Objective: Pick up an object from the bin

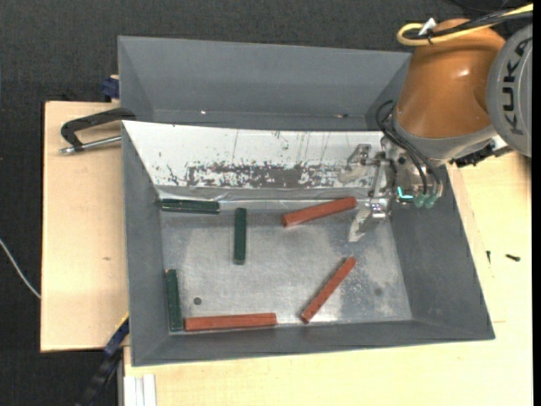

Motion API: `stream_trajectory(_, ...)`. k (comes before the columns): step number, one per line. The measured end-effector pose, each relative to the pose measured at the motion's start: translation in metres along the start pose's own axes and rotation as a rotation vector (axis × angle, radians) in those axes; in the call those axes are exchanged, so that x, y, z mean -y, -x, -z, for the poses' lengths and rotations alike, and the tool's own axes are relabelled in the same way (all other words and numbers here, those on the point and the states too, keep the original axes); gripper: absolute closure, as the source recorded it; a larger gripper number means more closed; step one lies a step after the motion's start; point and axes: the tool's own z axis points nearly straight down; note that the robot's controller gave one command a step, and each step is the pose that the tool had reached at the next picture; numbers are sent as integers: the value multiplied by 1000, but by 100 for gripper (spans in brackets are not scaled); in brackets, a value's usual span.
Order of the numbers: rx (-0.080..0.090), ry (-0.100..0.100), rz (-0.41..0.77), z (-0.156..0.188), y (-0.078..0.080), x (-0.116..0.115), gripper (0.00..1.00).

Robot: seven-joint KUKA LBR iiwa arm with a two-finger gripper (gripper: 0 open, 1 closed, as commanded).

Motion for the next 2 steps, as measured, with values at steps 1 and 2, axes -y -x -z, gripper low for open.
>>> stream_trajectory(1,9,-1,1,5,2,0,0)
stream_trajectory(2,14,-2,72,-32,-12,-4,0)
